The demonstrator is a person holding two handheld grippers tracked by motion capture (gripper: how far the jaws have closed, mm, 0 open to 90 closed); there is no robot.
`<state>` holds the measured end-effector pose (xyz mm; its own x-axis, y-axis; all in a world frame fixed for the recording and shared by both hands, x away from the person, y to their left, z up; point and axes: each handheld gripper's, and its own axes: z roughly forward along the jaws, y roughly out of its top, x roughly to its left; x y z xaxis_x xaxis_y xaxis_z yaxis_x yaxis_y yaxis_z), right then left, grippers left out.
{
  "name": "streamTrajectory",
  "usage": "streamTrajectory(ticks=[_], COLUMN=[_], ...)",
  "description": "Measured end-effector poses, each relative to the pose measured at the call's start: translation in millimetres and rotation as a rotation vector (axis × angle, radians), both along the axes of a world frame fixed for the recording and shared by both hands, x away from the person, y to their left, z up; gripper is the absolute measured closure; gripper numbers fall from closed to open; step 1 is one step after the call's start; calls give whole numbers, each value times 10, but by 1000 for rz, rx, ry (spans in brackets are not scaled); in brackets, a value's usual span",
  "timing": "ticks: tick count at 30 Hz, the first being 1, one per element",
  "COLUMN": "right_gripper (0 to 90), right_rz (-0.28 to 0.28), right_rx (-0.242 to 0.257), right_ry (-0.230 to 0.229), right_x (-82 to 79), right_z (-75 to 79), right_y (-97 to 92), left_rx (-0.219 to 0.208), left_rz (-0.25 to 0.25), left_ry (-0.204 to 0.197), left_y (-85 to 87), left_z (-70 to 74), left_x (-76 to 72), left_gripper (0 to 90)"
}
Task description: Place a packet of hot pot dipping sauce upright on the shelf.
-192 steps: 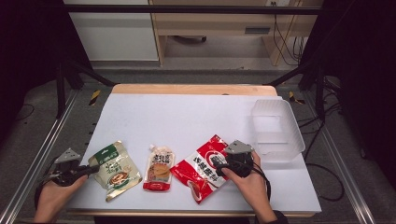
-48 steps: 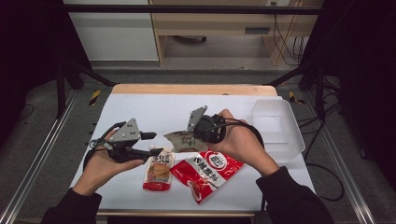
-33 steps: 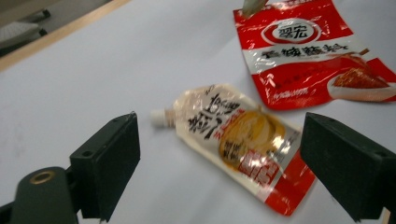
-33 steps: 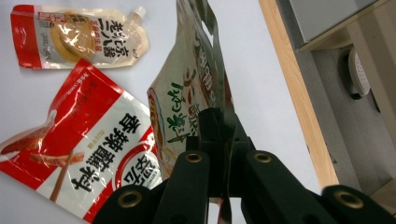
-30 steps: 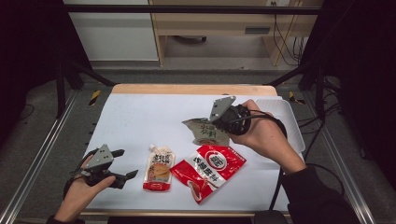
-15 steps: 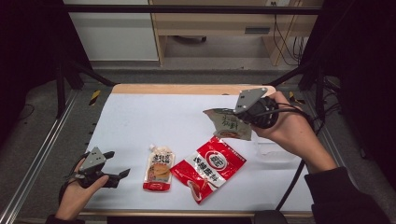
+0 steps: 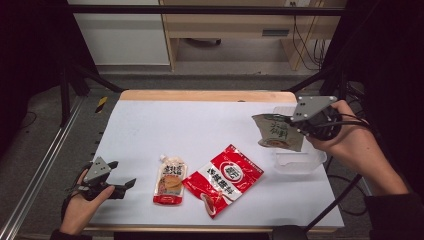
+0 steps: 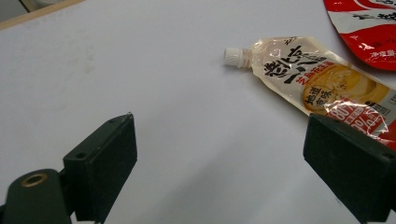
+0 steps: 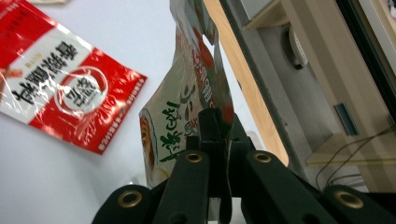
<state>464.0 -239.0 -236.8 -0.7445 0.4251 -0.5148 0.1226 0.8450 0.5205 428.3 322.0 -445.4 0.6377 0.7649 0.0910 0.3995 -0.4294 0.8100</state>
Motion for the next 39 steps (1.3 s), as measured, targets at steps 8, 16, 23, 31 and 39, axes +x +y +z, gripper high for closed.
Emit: streamTrajectory(ticks=[8, 16, 23, 31, 39], right_gripper=[900, 900, 900, 900, 900], right_rz=[-36, -44, -40, -36, -18], right_rx=[33, 57, 65, 80, 77], right_ry=[15, 45, 72, 78, 95], right_x=[-15, -3, 21, 25, 31], right_z=[-116, -208, -290, -313, -325], right_y=[-368, -592, -683, -715, -688], left_rx=[7, 11, 13, 16, 18], left_rz=[3, 9, 10, 10, 9], left_ry=[6, 9, 11, 13, 14], left_y=[-9, -6, -3, -7, -8], left_z=[-10, -14, -17, -21, -23], left_x=[3, 3, 5, 5, 5], left_gripper=[100, 102, 103, 103, 103])
